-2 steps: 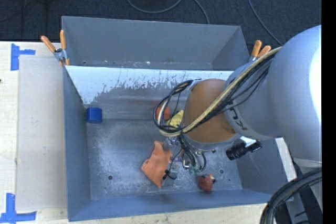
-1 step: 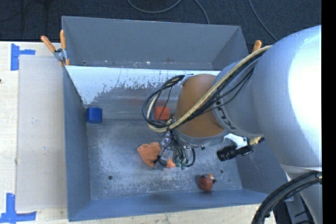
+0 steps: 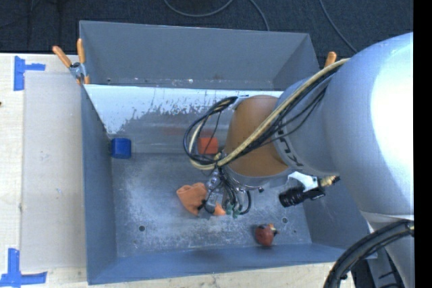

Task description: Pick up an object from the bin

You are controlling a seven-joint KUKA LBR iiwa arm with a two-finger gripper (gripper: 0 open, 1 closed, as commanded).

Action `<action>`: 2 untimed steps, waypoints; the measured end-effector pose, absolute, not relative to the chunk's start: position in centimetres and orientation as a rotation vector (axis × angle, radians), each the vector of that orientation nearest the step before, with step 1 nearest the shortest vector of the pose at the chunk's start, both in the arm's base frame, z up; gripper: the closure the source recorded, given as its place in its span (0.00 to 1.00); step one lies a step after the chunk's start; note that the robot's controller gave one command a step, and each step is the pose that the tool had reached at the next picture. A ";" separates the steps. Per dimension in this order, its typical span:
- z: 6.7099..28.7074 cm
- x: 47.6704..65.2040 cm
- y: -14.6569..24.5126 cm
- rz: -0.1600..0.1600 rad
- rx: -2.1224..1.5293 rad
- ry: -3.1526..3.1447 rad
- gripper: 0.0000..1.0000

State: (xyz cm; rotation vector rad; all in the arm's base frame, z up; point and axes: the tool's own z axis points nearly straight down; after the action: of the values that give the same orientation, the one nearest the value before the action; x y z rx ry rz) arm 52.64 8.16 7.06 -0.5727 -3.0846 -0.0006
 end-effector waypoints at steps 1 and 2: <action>11.5 52.7 9.2 0.005 -0.590 -3.072 1.00; 13.7 53.0 9.7 0.001 -0.588 -3.078 1.00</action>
Offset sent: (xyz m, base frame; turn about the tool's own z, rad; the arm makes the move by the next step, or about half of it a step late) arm 0.0127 -0.0063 0.0638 -0.0005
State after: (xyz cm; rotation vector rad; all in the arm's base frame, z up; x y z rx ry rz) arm 53.01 9.67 13.70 -0.5880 -3.0779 0.0013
